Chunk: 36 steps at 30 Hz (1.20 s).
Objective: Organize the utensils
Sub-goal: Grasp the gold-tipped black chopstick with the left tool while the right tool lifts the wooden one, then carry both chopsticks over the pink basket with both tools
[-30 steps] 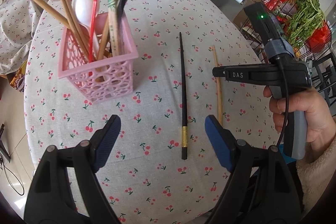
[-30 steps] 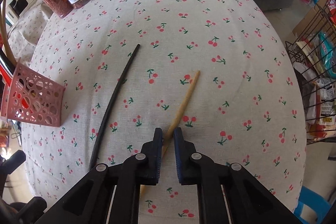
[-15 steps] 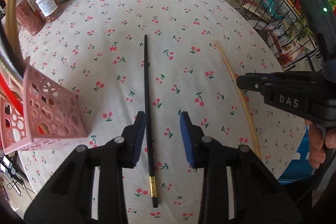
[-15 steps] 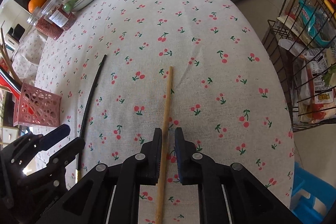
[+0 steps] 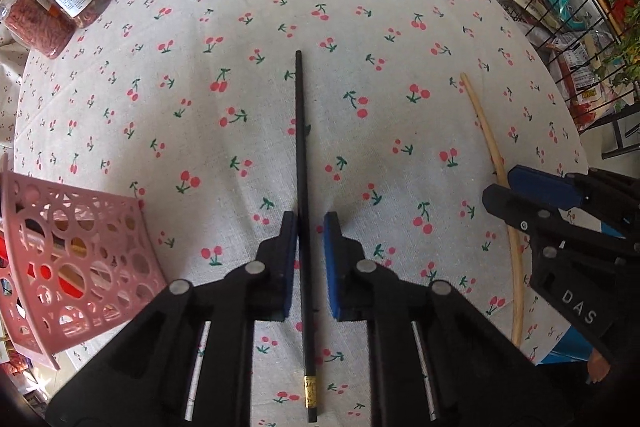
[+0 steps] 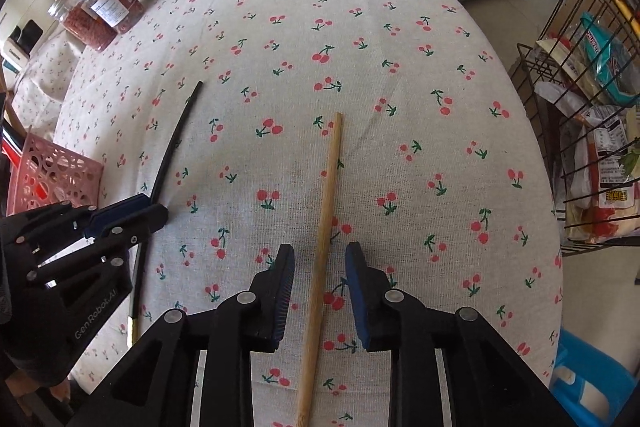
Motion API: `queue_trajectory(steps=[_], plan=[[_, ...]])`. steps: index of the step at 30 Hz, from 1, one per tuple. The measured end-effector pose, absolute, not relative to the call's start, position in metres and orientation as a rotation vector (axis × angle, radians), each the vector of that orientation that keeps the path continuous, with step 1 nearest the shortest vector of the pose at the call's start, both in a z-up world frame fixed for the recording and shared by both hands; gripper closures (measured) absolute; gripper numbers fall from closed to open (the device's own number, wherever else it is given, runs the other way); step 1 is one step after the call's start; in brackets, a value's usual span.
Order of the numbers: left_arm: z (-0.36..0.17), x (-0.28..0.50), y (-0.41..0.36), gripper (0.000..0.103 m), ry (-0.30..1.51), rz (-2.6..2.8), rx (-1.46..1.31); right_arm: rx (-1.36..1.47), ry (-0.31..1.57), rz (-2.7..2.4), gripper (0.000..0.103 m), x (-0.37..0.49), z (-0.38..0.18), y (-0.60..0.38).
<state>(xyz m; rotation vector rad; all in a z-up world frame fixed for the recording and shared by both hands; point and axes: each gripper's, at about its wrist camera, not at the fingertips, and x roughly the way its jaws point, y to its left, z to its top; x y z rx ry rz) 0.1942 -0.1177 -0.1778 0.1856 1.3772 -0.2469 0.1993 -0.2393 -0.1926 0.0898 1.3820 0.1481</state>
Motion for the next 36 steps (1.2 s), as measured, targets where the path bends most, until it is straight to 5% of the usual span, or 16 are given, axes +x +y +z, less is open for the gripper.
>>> queue_trajectory(steps=[2,5,23,36], plan=[[-0.178,0.193,-0.117,0.096,1.364,-0.248,0.192,0.015,1.366,0.122,0.092,0.197,-0.192,-0.233],[-0.166,0.180,-0.112,0.096,1.295,-0.265,0.181,0.051,1.357,0.136,0.096,0.196,-0.190,-0.235],[-0.022,0.083,-0.034,0.097,0.741,-0.388,-0.038,0.249,0.801,0.292,0.097,0.135,-0.049,-0.242],[0.044,0.067,0.025,0.097,0.423,-0.287,-0.116,0.288,0.598,0.375,0.097,0.129,0.012,-0.210]])
